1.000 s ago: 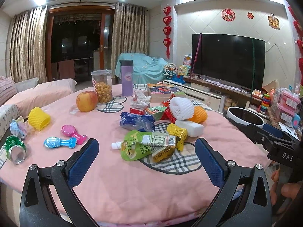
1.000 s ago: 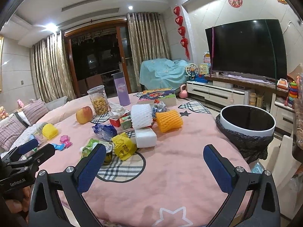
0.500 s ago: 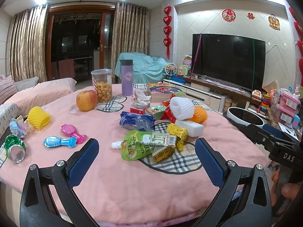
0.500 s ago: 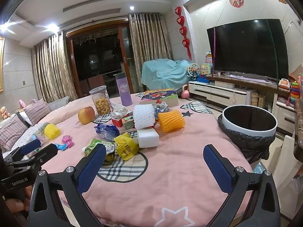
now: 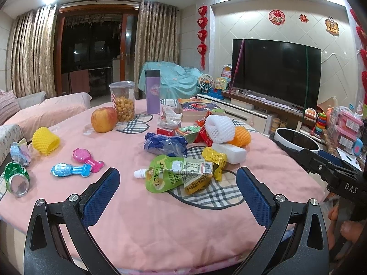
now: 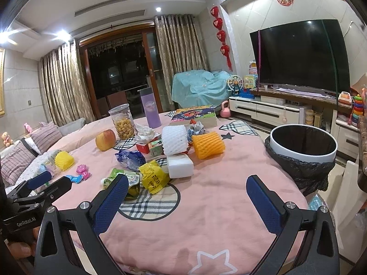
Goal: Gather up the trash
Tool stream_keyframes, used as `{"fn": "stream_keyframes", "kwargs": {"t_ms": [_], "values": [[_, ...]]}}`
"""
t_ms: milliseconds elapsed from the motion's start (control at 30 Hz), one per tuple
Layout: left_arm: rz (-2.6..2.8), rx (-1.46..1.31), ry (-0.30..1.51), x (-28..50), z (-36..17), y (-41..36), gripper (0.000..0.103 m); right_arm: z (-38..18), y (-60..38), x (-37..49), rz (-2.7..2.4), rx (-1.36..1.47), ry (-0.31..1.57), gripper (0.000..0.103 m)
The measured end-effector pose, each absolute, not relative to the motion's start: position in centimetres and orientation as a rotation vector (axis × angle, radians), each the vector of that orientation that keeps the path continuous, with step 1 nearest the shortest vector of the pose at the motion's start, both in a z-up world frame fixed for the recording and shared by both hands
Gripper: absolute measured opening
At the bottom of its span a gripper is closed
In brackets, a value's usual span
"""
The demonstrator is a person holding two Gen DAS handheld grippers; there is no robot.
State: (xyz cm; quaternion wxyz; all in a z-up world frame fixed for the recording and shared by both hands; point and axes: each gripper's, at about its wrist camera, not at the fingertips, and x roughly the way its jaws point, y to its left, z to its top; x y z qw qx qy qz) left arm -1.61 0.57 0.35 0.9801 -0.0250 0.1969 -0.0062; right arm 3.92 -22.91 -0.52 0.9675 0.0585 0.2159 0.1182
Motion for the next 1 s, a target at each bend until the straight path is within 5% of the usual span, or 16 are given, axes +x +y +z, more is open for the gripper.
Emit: {"fn": "stream_keyframes", "kwargs": {"t_ms": [867, 1000], "values": [[-0.048, -0.148, 0.611, 4.2, -3.5, 2.0, 0.103, -3.7, -23.3, 9.6, 0.286, 0.157, 0.646, 0.098], [-0.069, -0.173, 0.644, 5.7, -3.6, 1.6, 0.097, -4.2, -23.2, 10.9, 0.298, 0.162, 0.67, 0.095]]}}
